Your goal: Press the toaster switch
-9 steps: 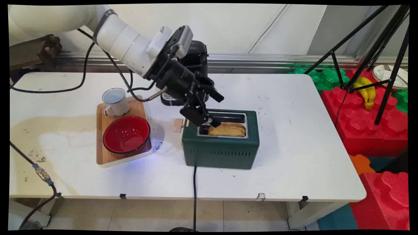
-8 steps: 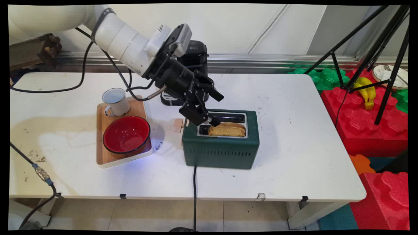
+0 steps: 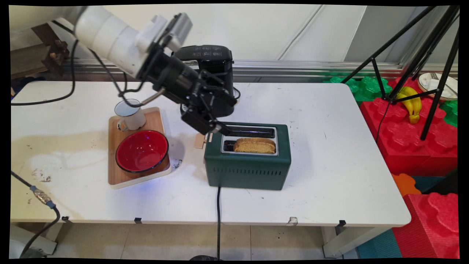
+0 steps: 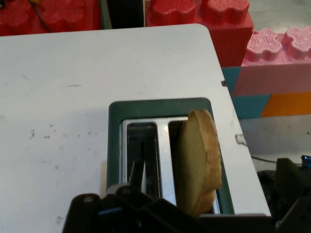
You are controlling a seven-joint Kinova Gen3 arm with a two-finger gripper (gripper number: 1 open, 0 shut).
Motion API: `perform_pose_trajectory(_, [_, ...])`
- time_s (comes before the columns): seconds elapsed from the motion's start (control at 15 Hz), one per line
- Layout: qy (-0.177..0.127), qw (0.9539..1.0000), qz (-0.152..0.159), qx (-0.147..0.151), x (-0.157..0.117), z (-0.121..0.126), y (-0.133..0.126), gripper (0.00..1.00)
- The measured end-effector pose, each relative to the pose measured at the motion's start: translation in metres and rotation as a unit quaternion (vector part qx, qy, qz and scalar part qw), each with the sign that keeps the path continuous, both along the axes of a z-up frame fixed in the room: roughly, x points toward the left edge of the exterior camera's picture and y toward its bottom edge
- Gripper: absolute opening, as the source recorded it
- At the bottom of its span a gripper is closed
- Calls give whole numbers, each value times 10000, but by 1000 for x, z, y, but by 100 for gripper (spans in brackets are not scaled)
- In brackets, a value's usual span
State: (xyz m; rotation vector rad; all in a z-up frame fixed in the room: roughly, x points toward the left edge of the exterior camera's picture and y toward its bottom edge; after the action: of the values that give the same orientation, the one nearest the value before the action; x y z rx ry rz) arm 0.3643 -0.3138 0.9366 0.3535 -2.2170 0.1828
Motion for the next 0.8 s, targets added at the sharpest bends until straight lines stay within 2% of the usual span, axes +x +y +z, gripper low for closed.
perform_pose_trajectory(0.4, [-49,10000,50,6,35,9,20,100])
perform_pose_trajectory(0.8, [-260,9996,57,26,75,10,36,100])
